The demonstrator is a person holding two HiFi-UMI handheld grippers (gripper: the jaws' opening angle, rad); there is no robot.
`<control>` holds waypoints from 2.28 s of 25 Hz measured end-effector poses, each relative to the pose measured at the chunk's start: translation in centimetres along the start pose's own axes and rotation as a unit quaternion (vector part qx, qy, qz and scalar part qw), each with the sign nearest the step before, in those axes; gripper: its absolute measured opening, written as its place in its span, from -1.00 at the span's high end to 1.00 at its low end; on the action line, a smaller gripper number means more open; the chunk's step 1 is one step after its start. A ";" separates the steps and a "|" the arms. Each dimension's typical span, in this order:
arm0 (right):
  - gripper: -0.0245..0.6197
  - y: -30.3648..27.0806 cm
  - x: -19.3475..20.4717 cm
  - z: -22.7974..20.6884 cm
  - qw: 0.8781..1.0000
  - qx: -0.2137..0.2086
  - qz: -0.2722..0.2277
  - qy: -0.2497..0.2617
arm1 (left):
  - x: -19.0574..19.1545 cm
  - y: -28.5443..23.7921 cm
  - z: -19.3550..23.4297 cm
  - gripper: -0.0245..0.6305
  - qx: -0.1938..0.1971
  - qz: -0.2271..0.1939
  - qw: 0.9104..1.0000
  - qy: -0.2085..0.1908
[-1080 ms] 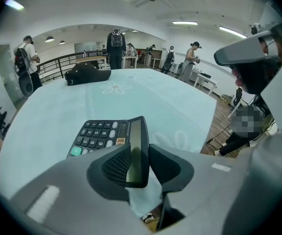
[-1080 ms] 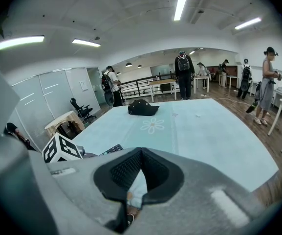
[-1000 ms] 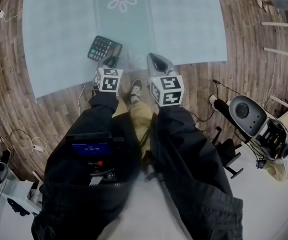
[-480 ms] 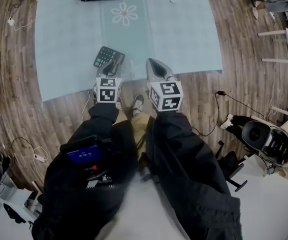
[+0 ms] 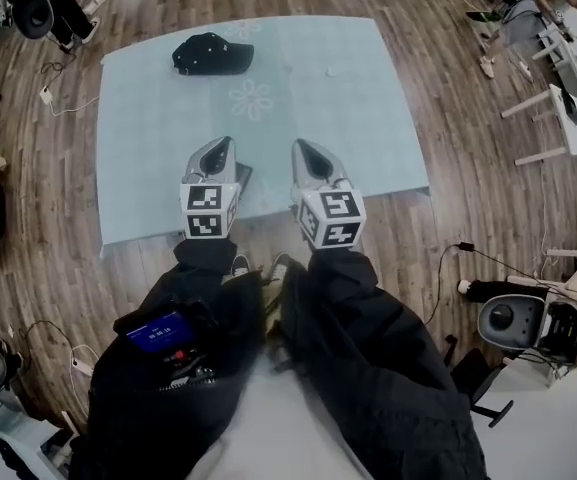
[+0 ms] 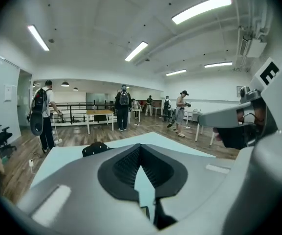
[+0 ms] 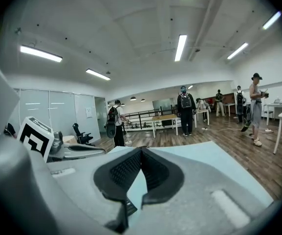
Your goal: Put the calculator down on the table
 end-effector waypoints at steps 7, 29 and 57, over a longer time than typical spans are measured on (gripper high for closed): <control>0.92 1.6 -7.3 2.0 0.996 -0.016 -0.085 0.026 | -9.6 2.5 2.3 0.92 -0.019 -0.099 0.995 -0.019; 0.92 4.7 -16.3 5.9 0.977 -0.050 -0.185 0.088 | -19.1 4.9 -0.4 0.92 0.028 -0.178 0.982 -0.051; 0.92 4.7 -15.9 6.0 0.977 -0.045 -0.191 0.083 | -18.4 5.2 0.9 0.92 0.006 -0.178 0.983 -0.052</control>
Point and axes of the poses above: the fingertips, and each gripper's own axes: y backward along the fingers, z to its left, x out of its underside, the point moved 2 cm from there along y, backward along the fingers, and after that the axes turned 14 degrees about -y, right-handed, at the moved point
